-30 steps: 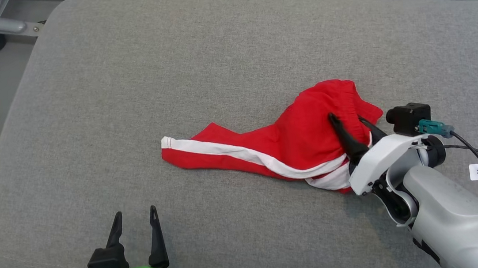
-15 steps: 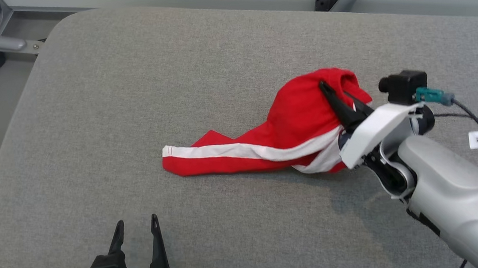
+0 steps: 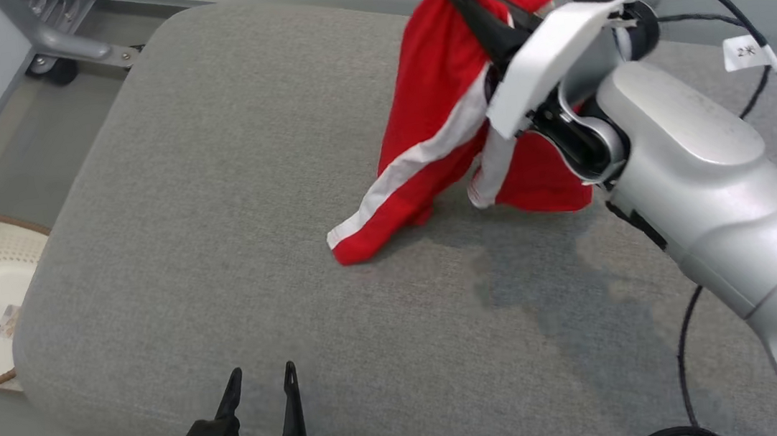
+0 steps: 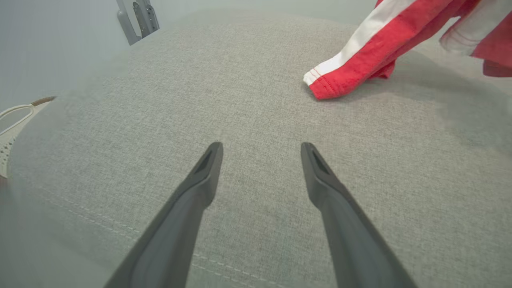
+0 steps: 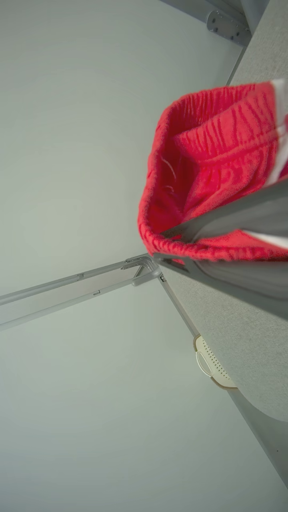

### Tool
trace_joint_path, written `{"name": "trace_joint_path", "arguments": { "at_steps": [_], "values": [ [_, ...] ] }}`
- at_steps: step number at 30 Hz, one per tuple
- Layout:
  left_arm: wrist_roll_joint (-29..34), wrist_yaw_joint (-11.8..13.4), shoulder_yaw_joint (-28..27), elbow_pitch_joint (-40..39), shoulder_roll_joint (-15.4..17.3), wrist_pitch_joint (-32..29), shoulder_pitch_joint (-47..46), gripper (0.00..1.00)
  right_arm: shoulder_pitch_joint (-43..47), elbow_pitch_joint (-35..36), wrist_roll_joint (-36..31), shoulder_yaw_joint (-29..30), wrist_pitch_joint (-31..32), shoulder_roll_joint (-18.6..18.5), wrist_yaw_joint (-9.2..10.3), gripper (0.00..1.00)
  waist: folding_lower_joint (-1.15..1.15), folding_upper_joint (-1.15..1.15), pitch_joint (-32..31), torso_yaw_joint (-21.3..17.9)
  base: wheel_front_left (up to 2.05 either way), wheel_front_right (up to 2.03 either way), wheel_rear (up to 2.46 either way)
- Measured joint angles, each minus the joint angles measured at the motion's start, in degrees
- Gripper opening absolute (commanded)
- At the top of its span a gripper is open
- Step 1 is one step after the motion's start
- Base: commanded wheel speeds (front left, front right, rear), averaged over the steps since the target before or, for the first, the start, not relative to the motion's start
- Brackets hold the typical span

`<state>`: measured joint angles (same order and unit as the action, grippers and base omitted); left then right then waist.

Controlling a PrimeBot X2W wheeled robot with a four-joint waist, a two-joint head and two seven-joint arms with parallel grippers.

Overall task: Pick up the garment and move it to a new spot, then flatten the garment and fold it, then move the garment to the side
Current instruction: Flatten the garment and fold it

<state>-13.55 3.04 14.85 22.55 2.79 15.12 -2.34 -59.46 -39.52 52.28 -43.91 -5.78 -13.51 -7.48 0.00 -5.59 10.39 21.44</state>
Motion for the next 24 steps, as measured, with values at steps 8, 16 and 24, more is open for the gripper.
{"name": "trace_joint_path", "arguments": {
  "at_steps": [8, 16, 24],
  "values": [
    [0.2, 0.0, -1.4, 0.4, 0.1, 0.0, 1.2, 1.00, -5.2, 0.4, 0.0, -1.7, -8.5, 3.2, -0.01, 0.00, 0.00, 0.00, -0.2, 3.2, 0.00, 0.00, 0.00],
    [0.2, -0.5, -0.4, -0.2, 0.0, 0.0, 0.4, 1.00, 10.8, -1.2, 3.4, -8.1, -9.0, -7.3, -0.03, 0.00, 0.00, 0.01, 0.0, -0.7, 0.00, 0.00, 0.00],
    [1.2, -1.0, -0.3, -1.1, 0.0, 0.0, -1.3, 1.00, 26.5, -2.7, 4.9, 2.2, -9.1, -12.2, -0.01, 0.00, 0.00, 0.02, 1.0, -5.9, 0.00, 0.00, 0.00]
  ]
}}
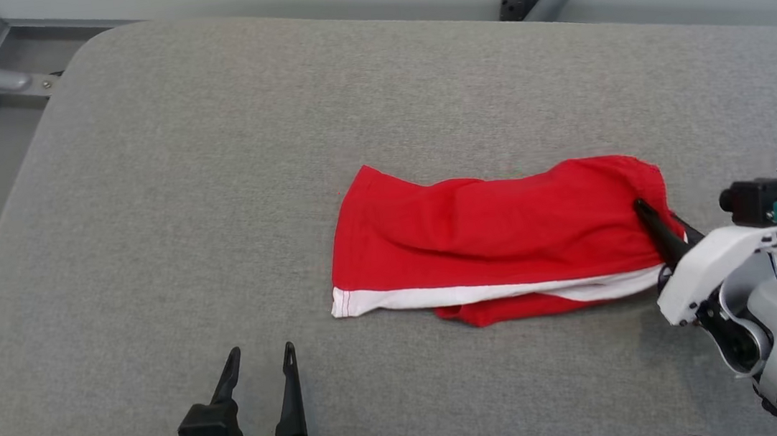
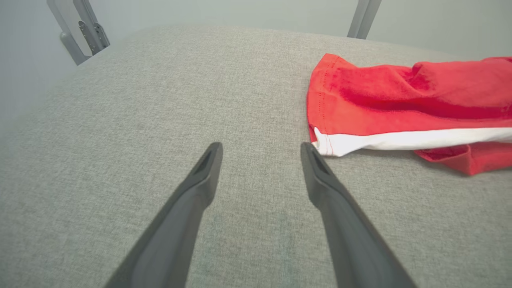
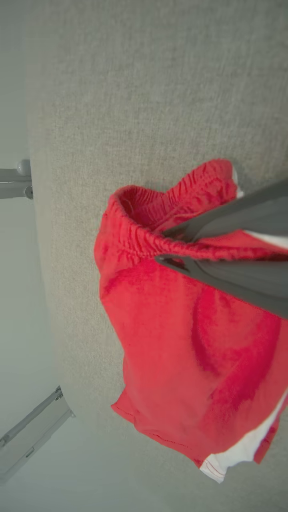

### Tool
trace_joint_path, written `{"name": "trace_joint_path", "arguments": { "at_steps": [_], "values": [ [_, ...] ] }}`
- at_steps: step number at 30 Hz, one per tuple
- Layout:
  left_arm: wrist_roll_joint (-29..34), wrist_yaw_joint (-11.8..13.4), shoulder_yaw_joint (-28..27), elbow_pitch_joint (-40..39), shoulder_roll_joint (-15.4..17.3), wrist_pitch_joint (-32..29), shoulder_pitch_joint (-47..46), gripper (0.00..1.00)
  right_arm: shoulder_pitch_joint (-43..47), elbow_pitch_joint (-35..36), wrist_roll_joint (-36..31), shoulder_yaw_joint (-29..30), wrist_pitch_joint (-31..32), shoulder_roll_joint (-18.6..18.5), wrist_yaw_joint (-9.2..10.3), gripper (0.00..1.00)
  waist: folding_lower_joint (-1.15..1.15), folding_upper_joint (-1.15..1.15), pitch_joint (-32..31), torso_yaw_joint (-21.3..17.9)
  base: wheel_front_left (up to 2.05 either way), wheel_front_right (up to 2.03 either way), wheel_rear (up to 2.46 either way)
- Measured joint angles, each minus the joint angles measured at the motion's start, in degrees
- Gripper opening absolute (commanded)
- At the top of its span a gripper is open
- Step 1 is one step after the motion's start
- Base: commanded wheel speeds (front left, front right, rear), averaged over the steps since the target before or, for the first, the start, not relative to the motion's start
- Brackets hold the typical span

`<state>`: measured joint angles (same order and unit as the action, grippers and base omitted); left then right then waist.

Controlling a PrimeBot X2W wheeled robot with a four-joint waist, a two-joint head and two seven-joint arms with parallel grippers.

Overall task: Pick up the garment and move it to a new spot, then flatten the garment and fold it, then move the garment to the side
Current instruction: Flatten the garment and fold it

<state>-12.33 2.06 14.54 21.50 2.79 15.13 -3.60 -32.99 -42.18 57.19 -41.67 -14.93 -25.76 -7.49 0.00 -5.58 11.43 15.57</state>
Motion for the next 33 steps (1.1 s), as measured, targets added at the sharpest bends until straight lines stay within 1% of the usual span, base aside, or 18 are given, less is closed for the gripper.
{"name": "trace_joint_path", "arguments": {
  "at_steps": [1, 2, 3, 6, 9, 12, 14, 15, 17, 20, 25, 29, 33],
  "values": [
    [0.1, -0.1, -0.2, 0.0, 0.0, 0.0, 0.0, 1.00, 1.5, 0.2, -0.4, 1.9, 0.0, 0.2, 0.00, 0.09, 0.00, 0.00, 0.0, -0.7, 0.00, 0.00, 0.00],
    [0.3, -0.1, -0.4, 0.0, 0.0, 0.0, 0.0, 1.00, 3.0, 0.4, -0.5, 4.3, 0.0, 0.6, 0.00, 0.49, 0.00, 0.00, 0.0, -1.4, 0.00, 0.00, 0.00],
    [0.4, -0.2, -0.6, 0.0, 0.0, 0.0, 0.0, 1.00, 4.1, 0.6, -1.0, 6.3, 0.0, 1.1, 0.00, 1.00, 0.00, 0.00, -0.1, -2.0, 0.00, 0.00, 0.00],
    [0.8, -0.5, -1.2, 0.1, 0.0, 0.0, 0.1, 1.00, 7.2, 2.5, -4.8, 11.3, -0.1, 2.4, 0.00, 1.00, 0.00, 0.00, -0.6, -4.0, 0.00, 0.00, 0.00],
    [0.9, -0.5, -1.8, 0.1, 0.0, 0.0, 0.8, 1.00, 10.0, 5.8, -10.6, 18.8, 0.0, 3.9, 0.00, 1.00, 0.00, 0.00, -1.4, -5.9, 0.00, 0.00, 0.00],
    [1.4, -0.5, -3.0, 0.0, 0.0, 0.0, 1.6, 1.00, 13.7, 10.9, -19.0, 27.3, -0.1, 5.9, 0.00, 1.00, 0.00, 0.00, -2.5, -7.6, 0.00, 0.00, 0.00],
    [1.5, -0.5, -3.6, 0.0, 0.0, 0.0, 2.0, 1.00, 16.6, 15.1, -24.8, 32.6, -0.1, 8.2, 0.00, 1.00, 0.00, 0.00, -3.2, -8.8, 0.00, 0.00, 0.00],
    [1.6, -0.5, -3.9, -0.1, 0.0, 0.0, 2.0, 1.00, 18.0, 17.1, -27.5, 34.8, -0.1, 9.3, 0.00, 1.00, 0.00, 0.00, -3.6, -9.4, 0.00, 0.00, 0.00],
    [1.7, -0.5, -4.6, -0.3, 0.0, 0.0, 2.2, 1.00, 20.7, 21.1, -32.5, 37.6, -0.1, 11.5, 0.00, 1.00, 0.00, 0.00, -4.2, -10.5, 0.00, 0.00, 0.00],
    [1.9, -0.7, -5.6, -0.5, 0.0, 0.0, 2.8, 1.00, 24.4, 26.0, -37.8, 39.8, -0.1, 14.2, 0.00, 1.00, 0.00, 0.00, -5.0, -12.1, 0.00, 0.00, 0.00],
    [2.5, -1.1, -7.2, -1.1, 0.0, 0.0, 3.5, 1.00, 28.9, 31.2, -42.9, 41.2, -0.1, 16.8, 0.00, 1.00, 0.00, -0.01, -6.4, -14.3, 0.00, 0.00, 0.00],
    [3.0, -1.1, -8.2, -1.6, 0.0, 0.0, 4.9, 1.00, 31.8, 33.3, -45.1, 41.4, -0.1, 18.5, 0.00, 1.00, 0.00, 0.00, -7.4, -15.5, 0.00, 0.00, 0.00],
    [3.5, -1.3, -8.9, -2.4, 0.0, 0.0, 6.3, 1.00, 34.2, 33.8, -47.1, 41.2, -0.1, 19.6, 0.00, 1.00, 0.00, -0.01, -8.6, -16.4, 0.00, 0.00, 0.00]
  ]
}}
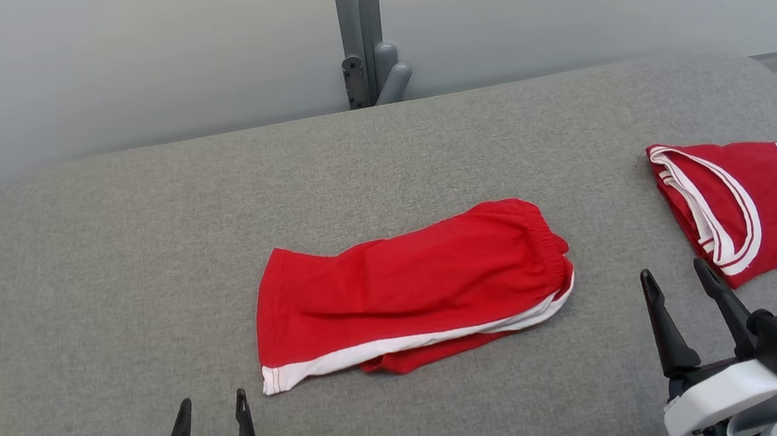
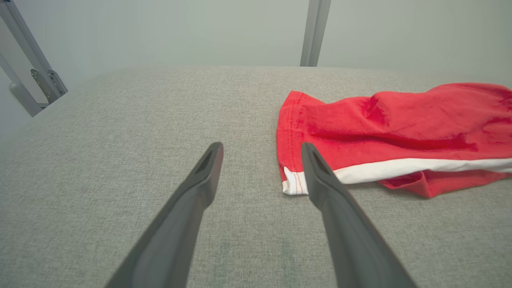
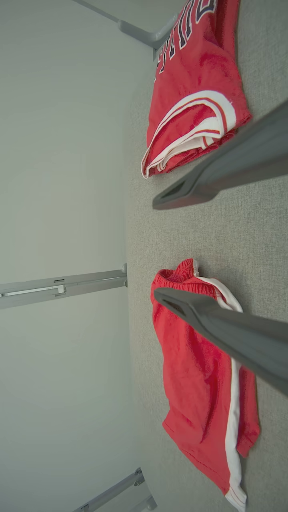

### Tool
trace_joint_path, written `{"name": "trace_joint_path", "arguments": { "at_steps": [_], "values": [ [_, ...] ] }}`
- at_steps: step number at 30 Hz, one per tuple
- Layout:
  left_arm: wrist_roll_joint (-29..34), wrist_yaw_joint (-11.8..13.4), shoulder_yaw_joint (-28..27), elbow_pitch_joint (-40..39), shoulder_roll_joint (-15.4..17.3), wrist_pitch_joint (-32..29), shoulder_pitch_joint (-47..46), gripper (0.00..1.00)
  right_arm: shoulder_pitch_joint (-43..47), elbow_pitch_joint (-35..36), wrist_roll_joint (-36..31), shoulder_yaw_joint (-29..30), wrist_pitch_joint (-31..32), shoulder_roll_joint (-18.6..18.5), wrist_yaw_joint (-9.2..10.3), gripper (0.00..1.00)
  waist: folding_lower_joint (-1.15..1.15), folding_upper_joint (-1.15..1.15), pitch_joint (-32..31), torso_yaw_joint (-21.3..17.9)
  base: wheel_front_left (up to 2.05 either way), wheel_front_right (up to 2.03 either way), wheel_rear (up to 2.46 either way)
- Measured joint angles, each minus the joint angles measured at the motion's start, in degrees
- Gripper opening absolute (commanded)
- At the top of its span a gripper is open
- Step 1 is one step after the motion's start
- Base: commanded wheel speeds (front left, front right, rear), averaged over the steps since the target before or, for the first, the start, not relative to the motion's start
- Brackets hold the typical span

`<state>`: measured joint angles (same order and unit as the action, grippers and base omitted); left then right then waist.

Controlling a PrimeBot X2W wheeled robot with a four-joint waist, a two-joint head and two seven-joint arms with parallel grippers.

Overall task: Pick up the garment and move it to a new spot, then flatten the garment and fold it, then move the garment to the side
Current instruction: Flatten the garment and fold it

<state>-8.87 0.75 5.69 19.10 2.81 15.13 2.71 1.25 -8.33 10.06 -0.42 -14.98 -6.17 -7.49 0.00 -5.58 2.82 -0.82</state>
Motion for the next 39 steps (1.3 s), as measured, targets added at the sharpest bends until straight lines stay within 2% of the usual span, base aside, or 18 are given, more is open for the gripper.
{"name": "trace_joint_path", "arguments": {
  "at_steps": [15, 20, 27, 39],
  "values": [
    [0.4, -0.5, 0.2, -0.2, 0.0, 0.0, 2.0, 1.00, 3.2, -2.0, -0.1, -0.2, 0.0, 1.8, 0.00, 1.00, 0.00, 0.00, -0.8, 0.0, 0.00, 0.00, 0.00],
    [0.4, -0.5, 1.1, -0.2, 0.0, 0.0, 1.6, 1.00, 1.6, -4.1, 1.5, -3.6, 0.0, 1.6, 0.00, 1.00, 0.00, 0.00, 0.3, 0.5, 0.00, 0.00, 0.00],
    [0.1, -0.5, 2.3, -0.1, 0.0, 0.0, 0.5, 1.00, -3.5, -10.5, 5.0, -8.3, 0.0, 1.1, 0.00, 1.00, 0.00, 0.00, 2.1, 2.2, 0.00, 0.00, 0.00],
    [0.4, -0.5, 2.9, 0.0, 0.0, 0.0, -1.1, 1.00, -10.4, -19.7, 8.9, -9.2, 0.0, 1.1, 0.00, 1.00, 0.00, 0.00, 5.3, 5.2, 0.00, 0.00, 0.00]
  ]
}}
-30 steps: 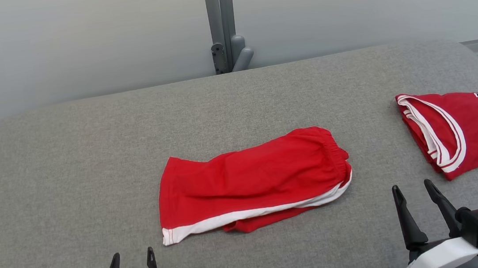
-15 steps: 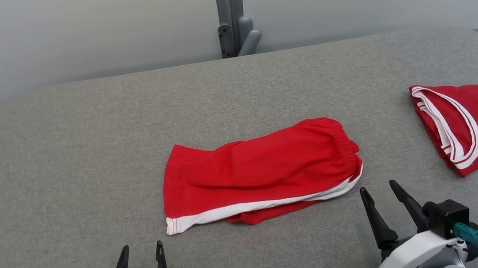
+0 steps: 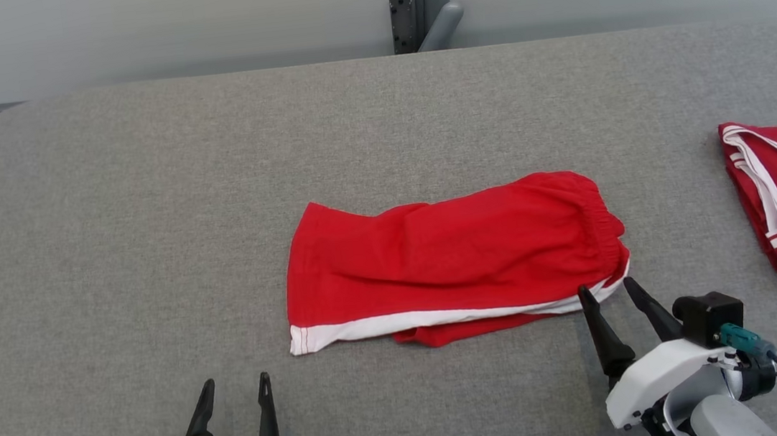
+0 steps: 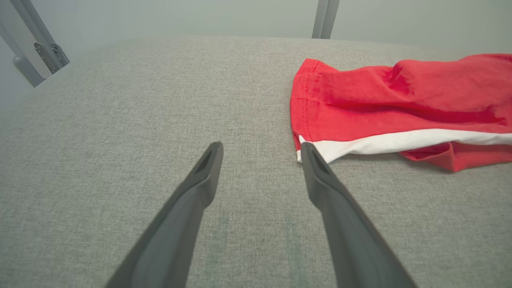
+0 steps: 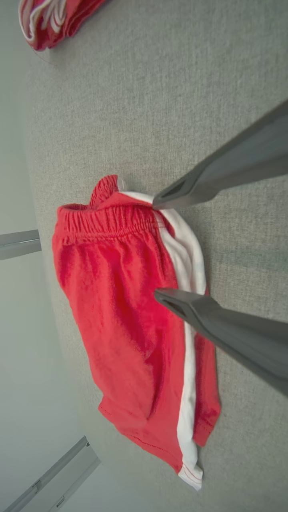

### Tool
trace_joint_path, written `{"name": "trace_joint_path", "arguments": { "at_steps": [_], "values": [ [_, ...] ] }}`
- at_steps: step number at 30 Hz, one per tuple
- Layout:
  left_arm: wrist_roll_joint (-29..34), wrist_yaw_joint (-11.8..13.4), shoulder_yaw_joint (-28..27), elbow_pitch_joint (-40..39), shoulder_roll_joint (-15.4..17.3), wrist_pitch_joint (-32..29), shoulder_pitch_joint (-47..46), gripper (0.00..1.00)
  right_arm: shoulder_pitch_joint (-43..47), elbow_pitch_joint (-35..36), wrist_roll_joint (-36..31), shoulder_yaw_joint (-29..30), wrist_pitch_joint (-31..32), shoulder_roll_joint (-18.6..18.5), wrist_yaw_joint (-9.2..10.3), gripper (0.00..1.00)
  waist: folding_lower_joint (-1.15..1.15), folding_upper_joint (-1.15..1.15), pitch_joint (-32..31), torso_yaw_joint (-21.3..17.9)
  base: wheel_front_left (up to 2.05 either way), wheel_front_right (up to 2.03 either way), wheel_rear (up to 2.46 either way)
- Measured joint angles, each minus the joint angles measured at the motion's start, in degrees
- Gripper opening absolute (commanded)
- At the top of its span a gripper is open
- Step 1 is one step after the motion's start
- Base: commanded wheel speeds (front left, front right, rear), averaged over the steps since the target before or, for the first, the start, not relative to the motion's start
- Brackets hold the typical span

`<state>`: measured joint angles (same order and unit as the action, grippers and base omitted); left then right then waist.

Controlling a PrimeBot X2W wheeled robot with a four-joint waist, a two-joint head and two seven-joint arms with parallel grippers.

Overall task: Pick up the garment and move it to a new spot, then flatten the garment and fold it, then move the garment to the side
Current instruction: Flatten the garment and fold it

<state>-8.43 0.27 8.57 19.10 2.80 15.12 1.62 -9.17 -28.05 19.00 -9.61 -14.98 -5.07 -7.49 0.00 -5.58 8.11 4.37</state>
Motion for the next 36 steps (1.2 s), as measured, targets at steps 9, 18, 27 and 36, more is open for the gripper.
{"name": "trace_joint_path", "arguments": {
  "at_steps": [9, 18, 27, 36],
  "values": [
    [0.0, 0.2, 0.6, 0.1, 0.0, 0.0, -1.1, 1.00, -3.0, -3.2, 1.1, 0.4, 0.0, -0.2, 0.00, 1.00, 0.00, 0.00, 2.5, 1.9, 0.00, 0.00, 0.00],
    [-0.4, 0.3, 1.3, -0.1, 0.0, 0.0, -1.4, 1.00, -2.4, 3.0, 0.4, 0.5, 0.0, 0.3, 0.00, 1.00, 0.00, 0.00, 2.8, 2.1, 0.00, 0.00, 0.00],
    [-0.5, 0.3, 1.8, 0.1, 0.0, 0.0, -1.5, 1.00, -1.5, -0.3, 0.6, 1.4, 0.0, 0.6, 0.00, 1.00, 0.00, 0.00, 2.8, 2.2, 0.00, 0.00, 0.00],
    [-0.6, 0.6, 1.8, 0.5, 0.0, 0.0, -1.8, 1.00, -2.9, -2.8, 0.6, 2.8, 0.0, 0.7, 0.00, 1.00, 0.00, 0.00, 3.6, 2.5, 0.00, 0.00, 0.00]
  ]
}}
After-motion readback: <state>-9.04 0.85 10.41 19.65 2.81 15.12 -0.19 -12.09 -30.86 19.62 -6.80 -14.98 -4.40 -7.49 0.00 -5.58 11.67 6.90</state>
